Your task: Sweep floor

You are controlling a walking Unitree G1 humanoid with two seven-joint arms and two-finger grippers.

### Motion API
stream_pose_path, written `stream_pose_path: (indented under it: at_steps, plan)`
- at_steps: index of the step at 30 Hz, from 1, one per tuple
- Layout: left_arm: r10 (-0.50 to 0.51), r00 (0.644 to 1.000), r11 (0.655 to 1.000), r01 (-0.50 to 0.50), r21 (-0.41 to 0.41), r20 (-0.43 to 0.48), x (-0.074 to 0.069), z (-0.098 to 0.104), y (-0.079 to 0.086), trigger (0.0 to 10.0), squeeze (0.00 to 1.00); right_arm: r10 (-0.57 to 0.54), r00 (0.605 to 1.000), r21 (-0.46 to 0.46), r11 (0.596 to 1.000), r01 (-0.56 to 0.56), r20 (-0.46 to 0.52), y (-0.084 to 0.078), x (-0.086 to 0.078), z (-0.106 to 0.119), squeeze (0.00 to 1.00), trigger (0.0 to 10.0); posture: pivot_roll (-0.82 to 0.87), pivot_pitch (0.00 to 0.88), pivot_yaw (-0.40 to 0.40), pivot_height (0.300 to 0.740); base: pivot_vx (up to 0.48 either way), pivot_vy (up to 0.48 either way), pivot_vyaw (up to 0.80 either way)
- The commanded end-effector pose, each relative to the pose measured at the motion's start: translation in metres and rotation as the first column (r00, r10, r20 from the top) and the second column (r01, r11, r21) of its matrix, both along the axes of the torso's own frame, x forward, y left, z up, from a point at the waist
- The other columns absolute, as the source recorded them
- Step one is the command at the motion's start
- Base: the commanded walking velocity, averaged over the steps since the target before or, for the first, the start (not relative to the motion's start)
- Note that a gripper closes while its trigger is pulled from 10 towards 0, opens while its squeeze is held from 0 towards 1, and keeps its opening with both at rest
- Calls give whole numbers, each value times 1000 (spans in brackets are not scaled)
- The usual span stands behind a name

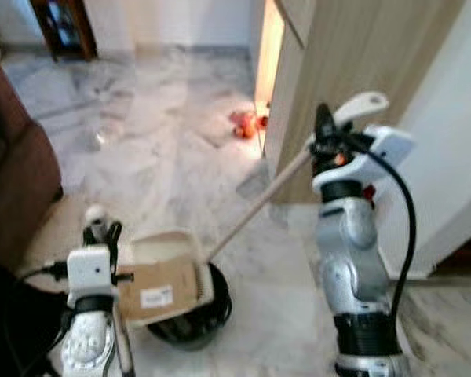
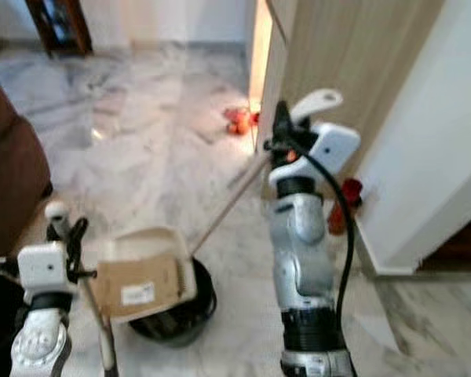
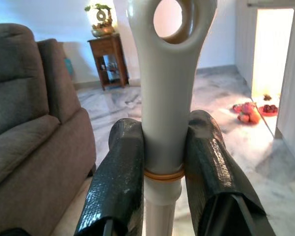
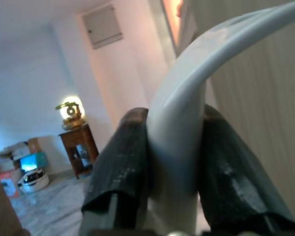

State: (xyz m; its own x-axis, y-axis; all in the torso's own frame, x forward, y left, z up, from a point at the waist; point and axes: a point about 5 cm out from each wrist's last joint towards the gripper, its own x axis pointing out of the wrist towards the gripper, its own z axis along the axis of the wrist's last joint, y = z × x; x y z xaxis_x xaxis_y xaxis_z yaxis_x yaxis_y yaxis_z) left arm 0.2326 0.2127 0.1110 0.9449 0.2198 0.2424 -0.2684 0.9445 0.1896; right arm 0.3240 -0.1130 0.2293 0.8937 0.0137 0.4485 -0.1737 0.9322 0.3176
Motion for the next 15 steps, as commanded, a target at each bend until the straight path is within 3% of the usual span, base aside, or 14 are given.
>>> stream_pose_path:
  at_steps: [1,15]
  plan:
    - [2,999,1000,-3,14,42,-1,8,1,10000,0,11,997,21,1000,-13,81,4,-5,18,0,10000,62,68,-48,740,0,0,0]
    - [18,999,1000,-18,15,34,-4,6,4,10000,0,24,995,19,999,-26,95,9,-6,20,0,10000,64,72,-51,740,0,0,0]
